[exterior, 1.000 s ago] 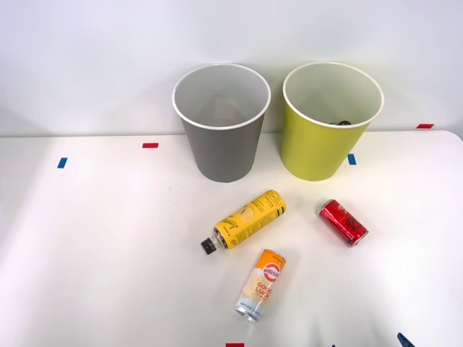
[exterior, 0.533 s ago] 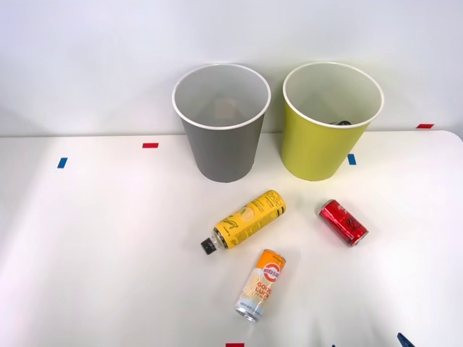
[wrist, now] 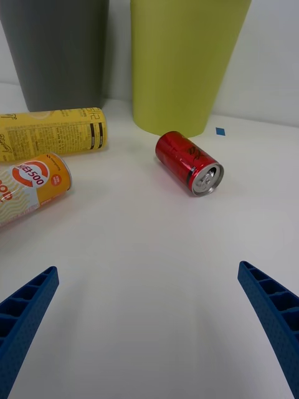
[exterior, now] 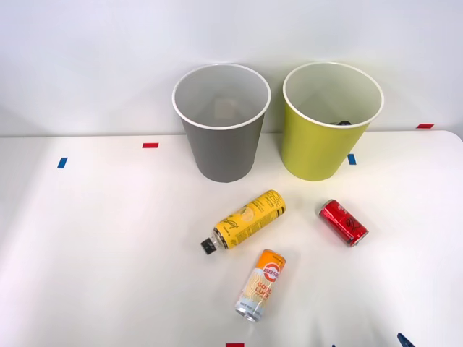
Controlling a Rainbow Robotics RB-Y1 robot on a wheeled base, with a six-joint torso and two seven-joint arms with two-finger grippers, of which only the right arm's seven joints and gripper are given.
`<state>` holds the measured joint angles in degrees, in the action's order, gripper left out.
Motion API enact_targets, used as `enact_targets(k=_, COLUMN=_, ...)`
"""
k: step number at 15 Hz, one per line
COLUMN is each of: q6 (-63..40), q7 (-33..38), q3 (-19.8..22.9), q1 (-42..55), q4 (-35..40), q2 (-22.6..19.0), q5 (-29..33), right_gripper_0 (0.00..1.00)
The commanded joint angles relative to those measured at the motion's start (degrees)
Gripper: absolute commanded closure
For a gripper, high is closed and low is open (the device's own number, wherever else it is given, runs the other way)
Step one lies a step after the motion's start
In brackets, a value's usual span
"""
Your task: Put cans in the gray bin, plastic bottles in the light green bin
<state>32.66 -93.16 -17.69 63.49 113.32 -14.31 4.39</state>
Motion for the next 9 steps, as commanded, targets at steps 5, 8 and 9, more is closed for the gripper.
enact_targets(k=5, q6=-1.6, q7=-0.7, q3=0.9, q1=-1.1, q4=-0.5, q2=0.6, q5=-0.4, right_gripper_0=0.0)
enact_targets(k=8, q6=-4.4, q7=-1.2, q3=1.2, q1=-1.2, q4=2.0, q2=0.2, q5=-1.1, right_gripper_0=0.0)
enact_targets(k=9, q6=-8.0, q7=-1.3, q3=1.0, q1=-1.2, q4=4.7, q2=-0.5, q5=-1.1, right_gripper_0=0.0)
